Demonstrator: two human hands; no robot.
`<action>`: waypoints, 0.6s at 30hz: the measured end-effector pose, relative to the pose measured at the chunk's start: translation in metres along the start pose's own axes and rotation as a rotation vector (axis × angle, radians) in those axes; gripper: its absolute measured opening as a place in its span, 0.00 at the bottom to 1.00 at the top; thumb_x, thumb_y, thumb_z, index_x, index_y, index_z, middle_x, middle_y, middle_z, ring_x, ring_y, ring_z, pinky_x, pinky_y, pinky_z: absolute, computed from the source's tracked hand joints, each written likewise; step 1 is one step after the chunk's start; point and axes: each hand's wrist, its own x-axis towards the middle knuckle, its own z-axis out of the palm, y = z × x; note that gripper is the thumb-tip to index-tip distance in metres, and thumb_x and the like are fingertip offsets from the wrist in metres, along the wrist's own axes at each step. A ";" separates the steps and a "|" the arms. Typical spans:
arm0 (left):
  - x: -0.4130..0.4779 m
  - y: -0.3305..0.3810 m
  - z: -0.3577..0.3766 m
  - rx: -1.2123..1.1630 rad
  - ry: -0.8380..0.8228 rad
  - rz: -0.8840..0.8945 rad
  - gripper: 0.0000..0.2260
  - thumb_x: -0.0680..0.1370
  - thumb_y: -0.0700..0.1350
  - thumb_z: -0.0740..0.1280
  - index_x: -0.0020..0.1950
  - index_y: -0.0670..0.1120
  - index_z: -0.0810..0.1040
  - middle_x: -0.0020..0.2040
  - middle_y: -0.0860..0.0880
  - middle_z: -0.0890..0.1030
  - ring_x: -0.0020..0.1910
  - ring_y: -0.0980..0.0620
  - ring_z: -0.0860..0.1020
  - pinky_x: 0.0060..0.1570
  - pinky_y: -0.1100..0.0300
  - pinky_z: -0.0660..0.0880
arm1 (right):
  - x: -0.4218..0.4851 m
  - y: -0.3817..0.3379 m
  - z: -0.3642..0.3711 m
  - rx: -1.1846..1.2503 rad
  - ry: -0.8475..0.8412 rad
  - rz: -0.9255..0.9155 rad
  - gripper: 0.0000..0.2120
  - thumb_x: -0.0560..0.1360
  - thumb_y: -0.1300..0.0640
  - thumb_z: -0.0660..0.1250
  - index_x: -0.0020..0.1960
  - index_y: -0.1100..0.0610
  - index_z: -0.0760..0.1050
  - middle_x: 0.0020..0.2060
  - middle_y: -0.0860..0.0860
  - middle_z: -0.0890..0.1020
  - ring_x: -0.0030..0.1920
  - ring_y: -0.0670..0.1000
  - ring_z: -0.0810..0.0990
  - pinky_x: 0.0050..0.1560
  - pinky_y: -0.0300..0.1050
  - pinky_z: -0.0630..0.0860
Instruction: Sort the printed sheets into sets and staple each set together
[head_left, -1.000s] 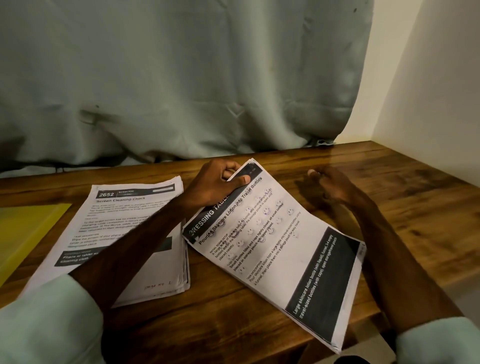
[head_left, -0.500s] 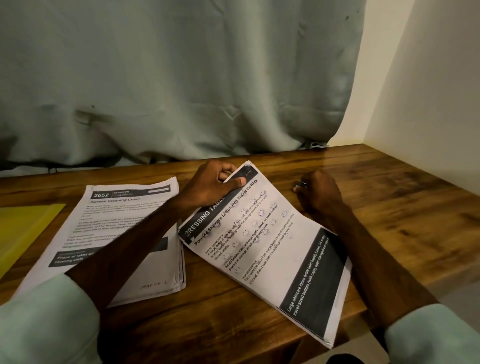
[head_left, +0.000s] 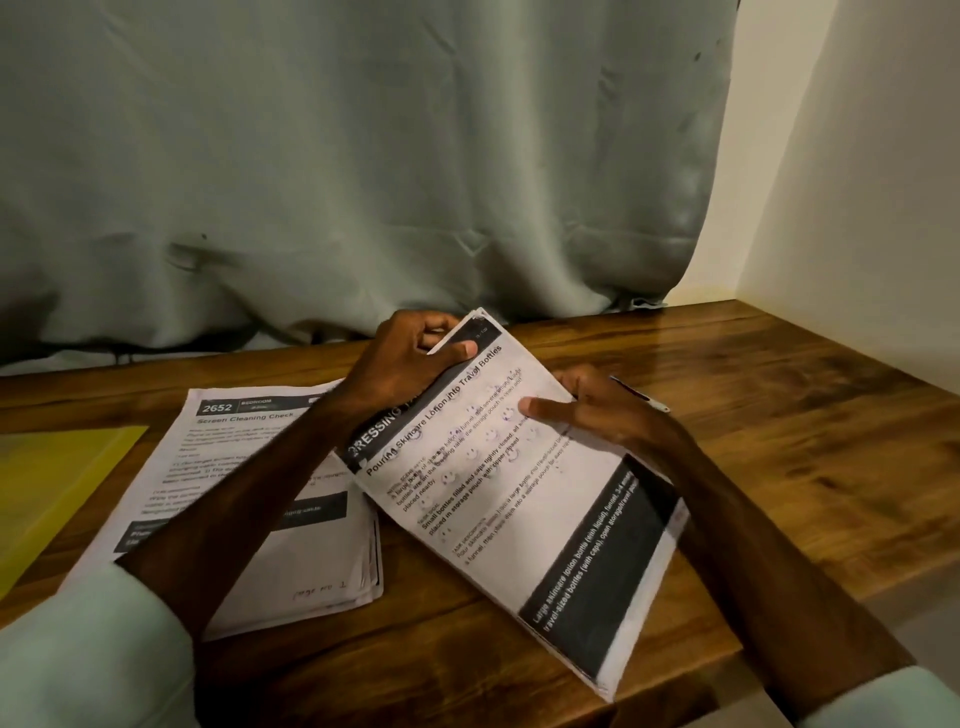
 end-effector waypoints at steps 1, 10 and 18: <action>0.001 -0.001 -0.006 0.000 -0.006 -0.021 0.09 0.80 0.49 0.72 0.58 0.47 0.82 0.46 0.49 0.88 0.42 0.48 0.87 0.43 0.49 0.84 | 0.001 0.002 -0.002 0.008 0.008 0.001 0.12 0.82 0.51 0.66 0.61 0.56 0.79 0.50 0.51 0.88 0.48 0.54 0.88 0.46 0.47 0.84; -0.007 0.003 -0.082 -0.188 -0.151 -0.355 0.14 0.75 0.43 0.74 0.60 0.43 0.82 0.49 0.42 0.87 0.44 0.48 0.87 0.39 0.59 0.84 | 0.021 0.018 -0.006 0.255 0.253 0.008 0.14 0.81 0.51 0.68 0.60 0.60 0.81 0.52 0.57 0.87 0.50 0.61 0.87 0.53 0.58 0.83; -0.035 -0.007 -0.088 -0.450 0.137 -0.474 0.12 0.78 0.41 0.74 0.60 0.40 0.82 0.53 0.44 0.87 0.51 0.49 0.87 0.52 0.53 0.84 | 0.045 -0.006 0.045 0.421 0.387 0.036 0.08 0.83 0.55 0.66 0.55 0.58 0.81 0.49 0.54 0.88 0.41 0.52 0.88 0.37 0.43 0.83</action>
